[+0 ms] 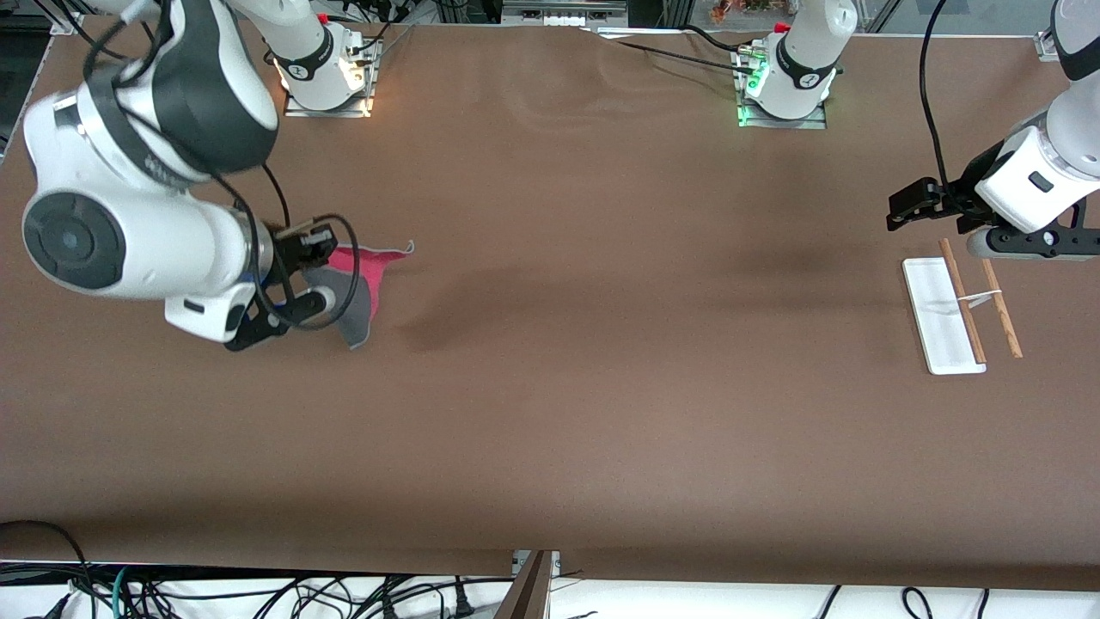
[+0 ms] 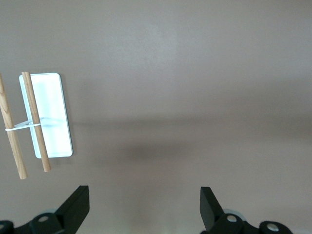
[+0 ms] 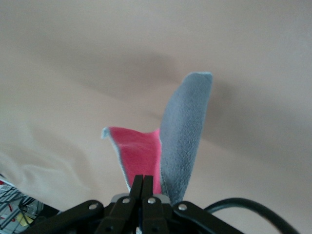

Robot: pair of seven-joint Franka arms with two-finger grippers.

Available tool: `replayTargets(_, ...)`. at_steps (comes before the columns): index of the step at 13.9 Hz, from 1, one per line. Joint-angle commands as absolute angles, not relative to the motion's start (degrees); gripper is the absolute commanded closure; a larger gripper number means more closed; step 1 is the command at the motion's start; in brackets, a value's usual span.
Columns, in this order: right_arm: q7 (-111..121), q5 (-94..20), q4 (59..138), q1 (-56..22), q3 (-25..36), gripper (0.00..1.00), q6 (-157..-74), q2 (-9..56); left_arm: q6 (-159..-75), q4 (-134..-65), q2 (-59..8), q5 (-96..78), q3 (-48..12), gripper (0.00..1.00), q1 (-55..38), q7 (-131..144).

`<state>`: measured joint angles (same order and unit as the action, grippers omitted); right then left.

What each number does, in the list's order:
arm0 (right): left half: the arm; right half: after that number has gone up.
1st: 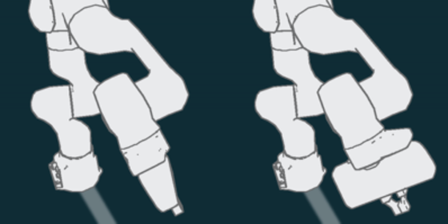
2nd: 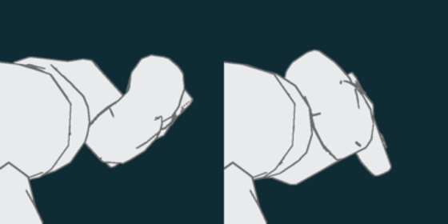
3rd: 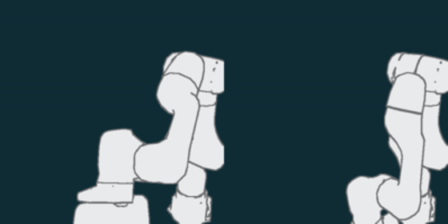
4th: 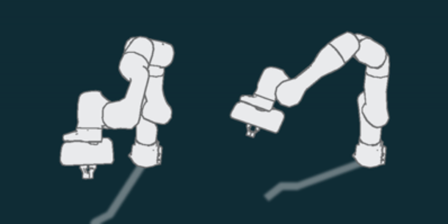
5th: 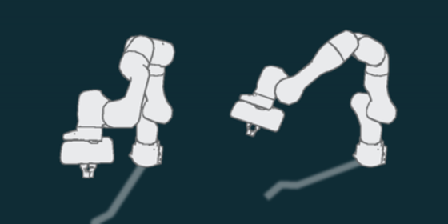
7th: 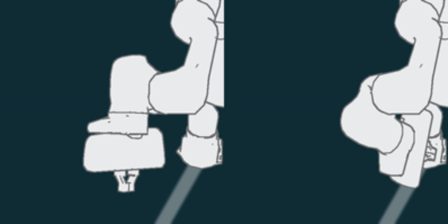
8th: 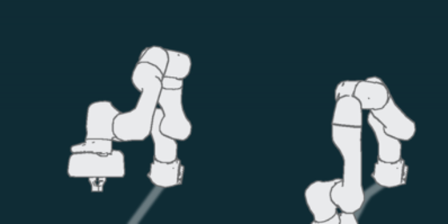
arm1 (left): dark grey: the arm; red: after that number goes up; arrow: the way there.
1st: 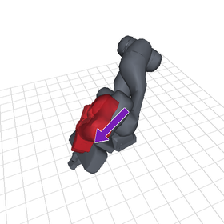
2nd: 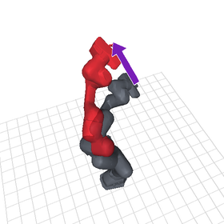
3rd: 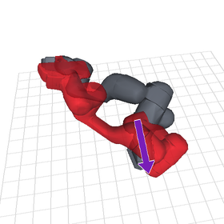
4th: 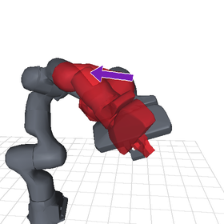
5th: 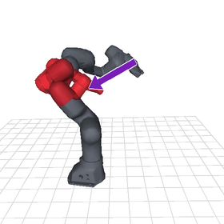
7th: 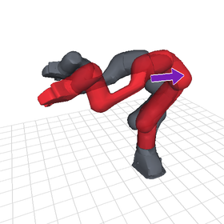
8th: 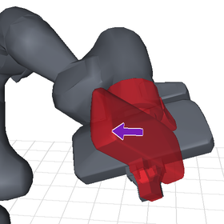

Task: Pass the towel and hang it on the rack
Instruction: 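Lift the towel with the right gripper while the left gripper moves toward it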

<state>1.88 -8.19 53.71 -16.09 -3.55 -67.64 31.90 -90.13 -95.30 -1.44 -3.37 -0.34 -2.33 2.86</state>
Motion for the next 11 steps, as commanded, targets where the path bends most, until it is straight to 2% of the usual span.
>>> replayTargets(1,-6.7,-12.9,54.4,-16.2,-5.9,1.0,-66.8,28.9,-87.5,-93.6,-2.4,-9.6,-0.6,0.0,-1.8,1.2)
replayTargets(6,-25.9,-28.9,54.0,-17.9,-6.0,1.0,-74.2,28.8,-82.3,-94.2,-5.2,-13.5,-1.3,0.0,-2.8,-4.3)
replayTargets(11,-42.6,-36.2,51.7,-23.5,-6.0,1.0,-86.6,28.9,-84.5,-94.0,-12.2,-31.0,-1.4,0.0,-2.9,-18.4)
